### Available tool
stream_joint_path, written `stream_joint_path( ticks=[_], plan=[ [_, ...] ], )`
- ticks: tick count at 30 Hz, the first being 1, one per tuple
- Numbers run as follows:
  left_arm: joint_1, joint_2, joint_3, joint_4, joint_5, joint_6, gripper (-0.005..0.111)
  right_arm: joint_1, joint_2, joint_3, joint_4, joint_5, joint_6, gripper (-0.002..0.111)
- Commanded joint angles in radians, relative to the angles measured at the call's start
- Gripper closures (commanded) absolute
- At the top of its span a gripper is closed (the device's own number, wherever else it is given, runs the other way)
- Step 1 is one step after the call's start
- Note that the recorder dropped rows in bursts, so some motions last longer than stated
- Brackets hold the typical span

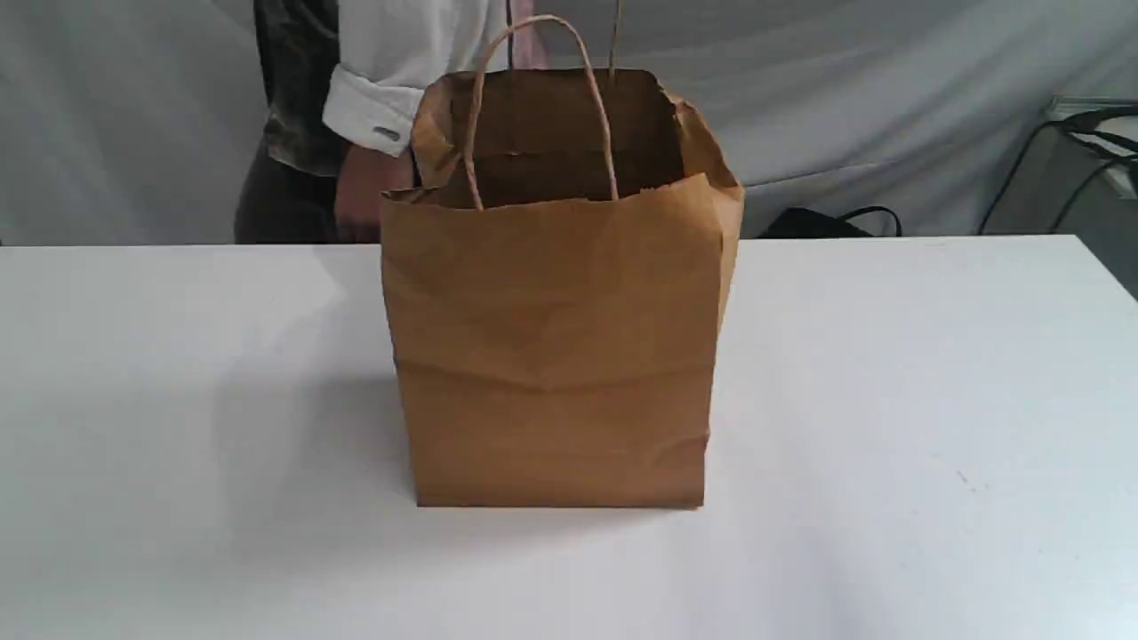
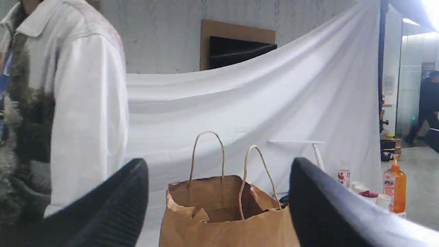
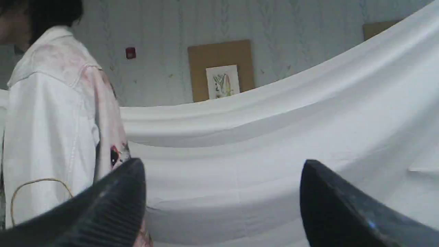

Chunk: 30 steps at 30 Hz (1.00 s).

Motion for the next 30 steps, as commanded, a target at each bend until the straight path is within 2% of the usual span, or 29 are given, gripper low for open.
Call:
stream_joint_path(
  ticks=[1, 3, 9, 12, 19, 24, 30],
  plan=[
    [0.002, -0.078, 0.054, -0.008, 0.000, 0.025, 0.045, -0.001, -0.006, 0.120, -0.042, -0.171, 0.085, 0.045],
    [0.002, -0.150, 0.090, -0.008, 0.005, 0.029, 0.045, -0.001, -0.006, 0.177, -0.044, -0.171, 0.090, 0.045],
    [0.002, -0.155, 0.168, -0.006, 0.014, 0.056, 0.045, -0.001, 0.003, 0.272, -0.037, -0.171, 0.101, 0.045],
    [0.002, -0.155, 0.220, -0.006, 0.014, 0.105, 0.045, -0.001, 0.003, 0.272, -0.034, -0.171, 0.086, 0.045],
    [0.002, -0.155, 0.337, -0.006, 0.042, 0.097, 0.045, -0.001, 0.003, 0.272, -0.045, -0.171, 0.135, 0.045],
    [0.002, -0.155, 0.357, -0.035, 0.116, 0.077, 0.045, -0.001, 0.003, 0.272, 0.030, -0.134, 0.131, 0.045],
    [0.002, -0.155, 0.357, -0.035, 0.111, 0.077, 0.045, -0.001, 0.003, 0.272, 0.049, -0.133, 0.131, 0.045]
  ],
)
